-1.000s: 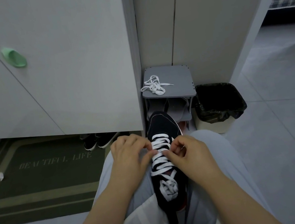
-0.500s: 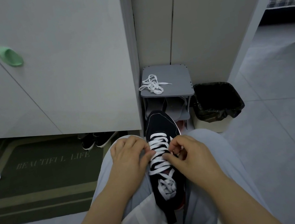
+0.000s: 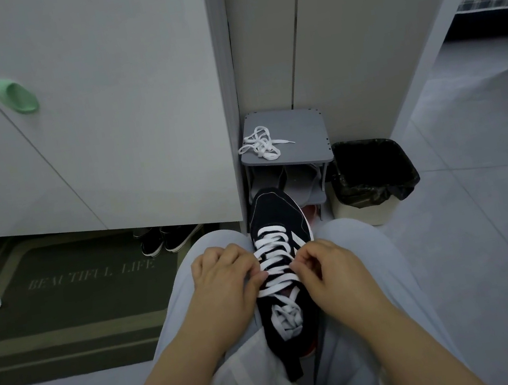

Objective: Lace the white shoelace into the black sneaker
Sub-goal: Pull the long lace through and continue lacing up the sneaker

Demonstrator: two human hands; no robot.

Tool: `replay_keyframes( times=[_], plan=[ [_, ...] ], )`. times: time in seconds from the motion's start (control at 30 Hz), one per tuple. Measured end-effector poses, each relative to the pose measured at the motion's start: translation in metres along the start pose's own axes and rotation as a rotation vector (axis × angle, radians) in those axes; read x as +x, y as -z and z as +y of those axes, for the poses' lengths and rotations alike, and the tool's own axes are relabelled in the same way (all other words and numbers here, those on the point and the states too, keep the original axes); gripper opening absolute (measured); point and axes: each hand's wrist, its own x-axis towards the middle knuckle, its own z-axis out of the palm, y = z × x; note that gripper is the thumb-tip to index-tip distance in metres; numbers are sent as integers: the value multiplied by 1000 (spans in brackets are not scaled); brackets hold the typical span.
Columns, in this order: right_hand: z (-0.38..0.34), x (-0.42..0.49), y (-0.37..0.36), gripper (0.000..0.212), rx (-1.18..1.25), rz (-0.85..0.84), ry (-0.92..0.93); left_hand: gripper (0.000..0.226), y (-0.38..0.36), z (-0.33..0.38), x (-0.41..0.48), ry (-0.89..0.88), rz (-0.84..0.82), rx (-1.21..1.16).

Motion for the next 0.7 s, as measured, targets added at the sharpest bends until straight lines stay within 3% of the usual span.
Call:
replay_keyframes(
  times=[0.17,0.3,0.53,0.7],
  plan=[
    [0,-7,3,17,119,26,35,15,4,2,-2,-36,56,-22],
    [2,-11,1,21,64,14,58,24,7,2,-7,-112,58,64],
    [0,-10,1,15,73,-12,47,38,8,2,-7,-40,72,166],
    [2,-8,1,18,13,-41,72,35,6,0,-7,-42,77,170]
  ],
)
